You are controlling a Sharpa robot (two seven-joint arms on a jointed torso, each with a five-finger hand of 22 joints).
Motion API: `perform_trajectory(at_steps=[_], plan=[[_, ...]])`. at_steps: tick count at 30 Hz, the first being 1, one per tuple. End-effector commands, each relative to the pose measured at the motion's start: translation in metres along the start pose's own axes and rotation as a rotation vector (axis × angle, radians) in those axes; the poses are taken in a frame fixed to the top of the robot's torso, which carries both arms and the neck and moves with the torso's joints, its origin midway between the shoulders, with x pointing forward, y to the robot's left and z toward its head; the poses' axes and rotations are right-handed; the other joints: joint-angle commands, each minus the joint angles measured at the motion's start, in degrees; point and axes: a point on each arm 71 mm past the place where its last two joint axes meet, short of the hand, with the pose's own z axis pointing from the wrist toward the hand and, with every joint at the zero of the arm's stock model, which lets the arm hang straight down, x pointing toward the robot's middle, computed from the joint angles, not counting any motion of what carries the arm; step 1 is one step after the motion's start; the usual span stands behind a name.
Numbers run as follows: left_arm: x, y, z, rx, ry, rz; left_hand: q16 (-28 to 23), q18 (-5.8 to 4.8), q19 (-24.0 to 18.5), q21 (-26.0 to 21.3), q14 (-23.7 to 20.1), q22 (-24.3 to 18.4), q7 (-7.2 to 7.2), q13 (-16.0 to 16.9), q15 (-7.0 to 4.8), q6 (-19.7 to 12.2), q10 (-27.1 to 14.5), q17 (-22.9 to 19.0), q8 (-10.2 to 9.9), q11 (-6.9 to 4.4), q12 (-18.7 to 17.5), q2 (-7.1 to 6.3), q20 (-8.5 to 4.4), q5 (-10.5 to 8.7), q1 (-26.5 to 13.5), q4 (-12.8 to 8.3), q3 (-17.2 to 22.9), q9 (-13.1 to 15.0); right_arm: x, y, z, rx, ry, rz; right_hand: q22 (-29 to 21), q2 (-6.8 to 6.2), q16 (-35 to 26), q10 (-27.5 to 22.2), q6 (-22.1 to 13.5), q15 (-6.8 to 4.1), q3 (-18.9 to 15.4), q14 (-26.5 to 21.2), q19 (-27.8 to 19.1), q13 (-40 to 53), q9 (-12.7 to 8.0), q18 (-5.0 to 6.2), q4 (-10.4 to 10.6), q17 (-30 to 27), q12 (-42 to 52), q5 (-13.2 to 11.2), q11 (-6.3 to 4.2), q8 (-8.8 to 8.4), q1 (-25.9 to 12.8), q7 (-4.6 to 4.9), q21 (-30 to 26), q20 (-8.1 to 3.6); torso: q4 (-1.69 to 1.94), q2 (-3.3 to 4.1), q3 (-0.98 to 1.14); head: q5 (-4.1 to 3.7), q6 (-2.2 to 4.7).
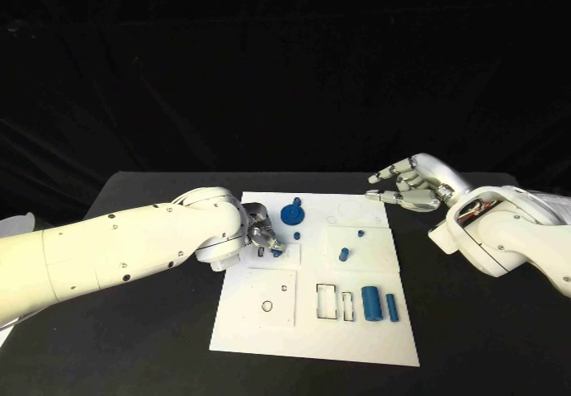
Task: Assemble the parts on the task board
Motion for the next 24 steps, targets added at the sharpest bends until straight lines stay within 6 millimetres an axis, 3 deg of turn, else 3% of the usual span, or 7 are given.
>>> perform_trajectory(at_steps=[1, 24], plan=[[0.0007, 0.0027, -0.0003, -0.043, -0.008, 0.039, 0.18, -0.76, 2.97, 0.40, 6.03, 8.45, -1.00, 0.05, 0.03, 0.50, 0.35, 15.09, 0.32, -0.10, 0.26, 0.32, -0.03, 0.24, 0.37, -6.62, 6.88, -0.01, 0.0014, 0.0009, -0.0002, -0.010, 0.014, -0.009, 15.05, 0.04, -0.28, -0.27, 0.21, 0.31, -0.41, 5.22, 6.00, 7.11, 0.09, -0.39, -0.03, 12.33, -0.29, 0.19, 0.04, 0.15, 0.07, -0.08, 0.24, 0.15, -0.03, -0.02, 0.01, 0.02, -0.13], [0.0041, 0.0072, -0.0016, -0.076, 0.034, 0.088, 0.18, -0.78, 3.02, 0.43, 6.03, 8.53, -1.01, -0.22, -0.01, 0.51, 0.28, 15.09, 0.50, -0.13, 0.03, 0.05, -0.07, 0.37, 0.14, -7.30, 7.92, 0.24, 0.0024, 0.0015, 0.0002, -0.013, 0.021, -0.008, 15.05, 0.04, -0.28, -0.27, 0.21, 0.31, -0.41, 5.22, 6.00, 7.11, 0.09, -0.39, -0.03, 12.33, -0.29, 0.19, 0.04, 0.15, 0.07, -0.08, 0.24, 0.15, 0.04, -0.02, -0.03, 0.02, -0.43]])
